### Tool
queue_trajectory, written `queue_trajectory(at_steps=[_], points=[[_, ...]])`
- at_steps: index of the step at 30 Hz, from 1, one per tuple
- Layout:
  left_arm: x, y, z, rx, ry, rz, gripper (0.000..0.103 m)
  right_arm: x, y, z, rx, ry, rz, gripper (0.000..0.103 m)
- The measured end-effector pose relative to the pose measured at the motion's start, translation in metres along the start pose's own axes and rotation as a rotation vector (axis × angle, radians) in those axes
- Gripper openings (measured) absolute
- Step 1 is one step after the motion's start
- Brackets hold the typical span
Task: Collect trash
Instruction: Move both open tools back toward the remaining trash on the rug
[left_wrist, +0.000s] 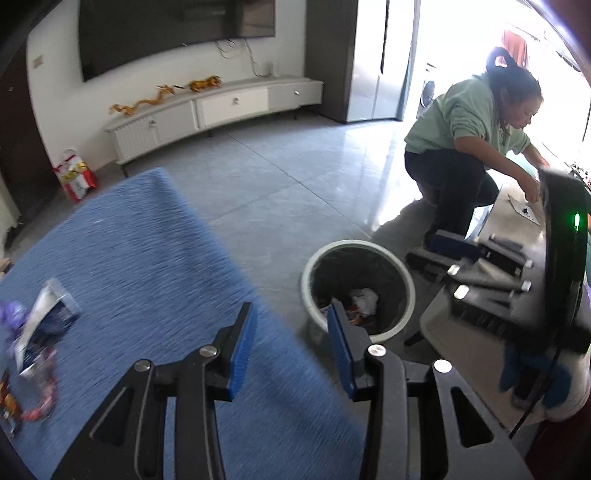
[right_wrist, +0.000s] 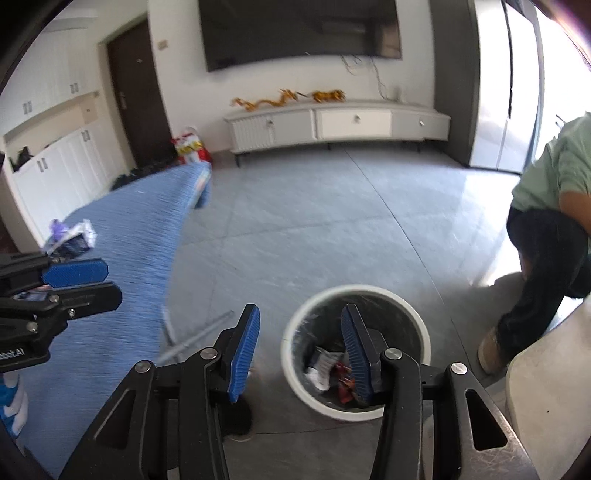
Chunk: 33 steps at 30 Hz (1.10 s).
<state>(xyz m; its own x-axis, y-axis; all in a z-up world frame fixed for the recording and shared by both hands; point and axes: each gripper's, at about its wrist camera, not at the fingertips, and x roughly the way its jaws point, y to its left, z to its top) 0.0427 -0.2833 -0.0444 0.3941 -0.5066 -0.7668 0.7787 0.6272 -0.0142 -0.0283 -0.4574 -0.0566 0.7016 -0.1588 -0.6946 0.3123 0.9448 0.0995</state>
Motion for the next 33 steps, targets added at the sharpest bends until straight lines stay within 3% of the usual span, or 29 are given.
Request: queue_trajectory(at_steps=[3, 10, 17, 24, 33], points=[[-0.037, 0.030, -0.022, -0.036, -0.028, 0.052, 0.051, -0.019, 0.023, 0.004, -0.047, -0.021, 0.026, 0.048], [-0.122, 0.111, -0.087, -0.131, -0.084, 0.248, 0.060, -0.045, 0.064, 0.015, -0.109, -0.056, 0.073, 0.048], [-0.190, 0.191, -0.157, -0.329, -0.100, 0.388, 0.060, -0.056, 0.107, 0.022, -0.182, -0.057, 0.124, 0.049], [-0.226, 0.245, -0.215, -0.515, -0.137, 0.431, 0.061, -0.050, 0.152, 0.026, -0.232, -0.022, 0.180, 0.049], [-0.216, 0.286, -0.246, -0.634, -0.144, 0.391, 0.064, -0.033, 0.217, 0.030, -0.338, 0.038, 0.197, 0.051]])
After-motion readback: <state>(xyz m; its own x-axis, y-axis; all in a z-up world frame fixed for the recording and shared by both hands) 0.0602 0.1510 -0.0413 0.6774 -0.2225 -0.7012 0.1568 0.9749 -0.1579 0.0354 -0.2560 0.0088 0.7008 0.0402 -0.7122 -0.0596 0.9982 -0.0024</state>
